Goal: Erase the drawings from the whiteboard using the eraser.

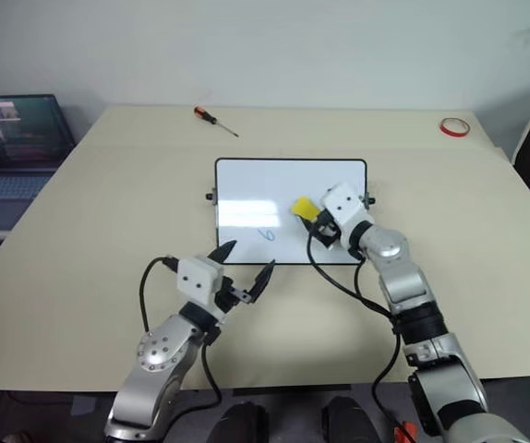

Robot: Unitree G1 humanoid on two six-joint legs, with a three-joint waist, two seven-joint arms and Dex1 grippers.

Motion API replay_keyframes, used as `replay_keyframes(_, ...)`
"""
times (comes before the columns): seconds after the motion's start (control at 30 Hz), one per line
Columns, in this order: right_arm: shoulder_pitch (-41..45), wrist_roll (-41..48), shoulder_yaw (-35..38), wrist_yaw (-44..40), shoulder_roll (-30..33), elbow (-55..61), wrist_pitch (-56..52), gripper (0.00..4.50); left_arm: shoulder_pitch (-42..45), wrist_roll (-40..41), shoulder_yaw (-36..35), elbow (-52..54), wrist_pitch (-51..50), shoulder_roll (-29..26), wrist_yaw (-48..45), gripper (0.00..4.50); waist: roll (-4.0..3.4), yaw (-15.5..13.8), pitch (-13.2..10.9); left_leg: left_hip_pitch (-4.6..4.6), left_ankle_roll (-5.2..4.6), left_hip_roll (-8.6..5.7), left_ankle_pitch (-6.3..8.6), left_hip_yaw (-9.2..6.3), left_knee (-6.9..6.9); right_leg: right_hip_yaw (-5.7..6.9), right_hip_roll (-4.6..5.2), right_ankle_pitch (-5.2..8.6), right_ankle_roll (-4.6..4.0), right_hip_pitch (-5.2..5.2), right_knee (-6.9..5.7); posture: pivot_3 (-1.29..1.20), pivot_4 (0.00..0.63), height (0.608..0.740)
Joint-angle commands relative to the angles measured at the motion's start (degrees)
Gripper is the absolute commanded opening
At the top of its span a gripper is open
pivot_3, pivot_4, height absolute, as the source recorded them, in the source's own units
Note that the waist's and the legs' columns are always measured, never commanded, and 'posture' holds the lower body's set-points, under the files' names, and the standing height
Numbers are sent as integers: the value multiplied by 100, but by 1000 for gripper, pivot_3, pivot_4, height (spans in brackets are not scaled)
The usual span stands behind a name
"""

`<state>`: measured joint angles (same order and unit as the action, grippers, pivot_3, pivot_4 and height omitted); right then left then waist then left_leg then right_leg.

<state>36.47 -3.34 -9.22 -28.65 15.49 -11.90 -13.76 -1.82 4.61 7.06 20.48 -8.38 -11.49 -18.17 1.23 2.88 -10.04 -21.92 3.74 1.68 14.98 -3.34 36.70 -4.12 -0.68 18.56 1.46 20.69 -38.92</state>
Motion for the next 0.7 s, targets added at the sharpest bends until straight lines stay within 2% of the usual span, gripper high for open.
replay_keyframes(0.03,-138,29,46,11,41,132,-246,4493,73,8,28,93,72,9,-21,4500,2,0,-2,-3,0,0,0,0,0,0,0,0,0,4,0,0,150,740)
replay_keyframes(0.43,-338,-63,-198,118,-128,595,-254,4493,66,16,-3,116,53,-28,-47,4500,2,4,-3,-53,1,1,-1,1,-1,-2,0,-2,-2,60,-6,0,150,740)
replay_keyframes(0.53,-323,-64,-196,166,-147,562,-241,3890,48,15,5,133,34,-31,-47,4500,3,3,-3,-57,1,1,-1,1,-1,-2,0,-2,-2,62,-6,0,150,740)
replay_keyframes(0.7,-321,-52,-175,215,-159,567,-253,2054,49,9,10,129,30,-26,-38,4500,2,2,-4,-68,1,1,-1,1,-1,1,0,-2,-2,69,-6,0,150,740)
